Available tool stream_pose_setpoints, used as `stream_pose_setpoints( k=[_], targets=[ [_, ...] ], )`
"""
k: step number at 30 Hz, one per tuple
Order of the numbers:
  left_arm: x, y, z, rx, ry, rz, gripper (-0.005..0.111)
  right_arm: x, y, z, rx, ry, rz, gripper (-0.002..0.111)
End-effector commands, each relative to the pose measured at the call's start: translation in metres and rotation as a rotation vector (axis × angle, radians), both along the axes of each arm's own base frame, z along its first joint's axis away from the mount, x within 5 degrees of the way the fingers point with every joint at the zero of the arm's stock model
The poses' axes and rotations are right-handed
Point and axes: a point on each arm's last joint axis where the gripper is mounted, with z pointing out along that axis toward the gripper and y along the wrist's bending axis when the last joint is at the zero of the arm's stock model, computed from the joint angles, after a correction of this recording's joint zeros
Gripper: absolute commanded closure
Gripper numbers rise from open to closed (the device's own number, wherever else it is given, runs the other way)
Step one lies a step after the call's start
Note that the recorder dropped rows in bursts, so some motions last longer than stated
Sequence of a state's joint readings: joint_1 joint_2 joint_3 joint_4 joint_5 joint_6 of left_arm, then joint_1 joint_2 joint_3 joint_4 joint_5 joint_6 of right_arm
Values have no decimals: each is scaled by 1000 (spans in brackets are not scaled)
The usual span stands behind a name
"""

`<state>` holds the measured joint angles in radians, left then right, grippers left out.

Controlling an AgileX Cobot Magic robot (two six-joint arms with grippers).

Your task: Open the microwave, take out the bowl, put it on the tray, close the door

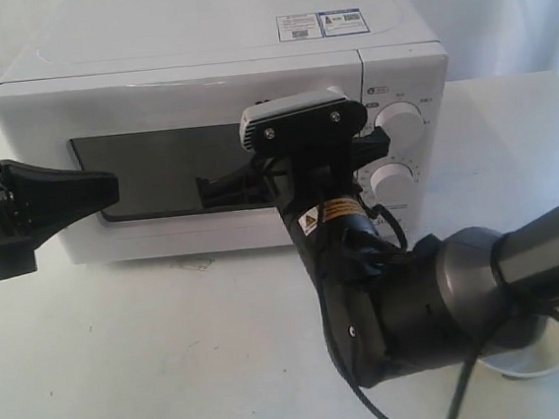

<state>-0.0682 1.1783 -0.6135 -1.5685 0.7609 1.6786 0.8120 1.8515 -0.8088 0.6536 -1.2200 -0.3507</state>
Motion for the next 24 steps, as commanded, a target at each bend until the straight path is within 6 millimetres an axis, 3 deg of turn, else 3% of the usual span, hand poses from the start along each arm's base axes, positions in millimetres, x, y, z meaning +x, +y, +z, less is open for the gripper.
stream_pose_setpoints(
  k=[1, 8, 24],
  targets=[
    [-1, -1, 3, -17, -8, -13, 107, -29, 0, 12, -3, -11, 65, 108],
    [-1, -1, 3, -17, -8, -13, 107, -68, -9, 21, -2, -10, 145, 108],
    [-1, -1, 3, -17, -8, -13, 107, -69, -10, 21, -4, -6, 139, 108]
  ],
)
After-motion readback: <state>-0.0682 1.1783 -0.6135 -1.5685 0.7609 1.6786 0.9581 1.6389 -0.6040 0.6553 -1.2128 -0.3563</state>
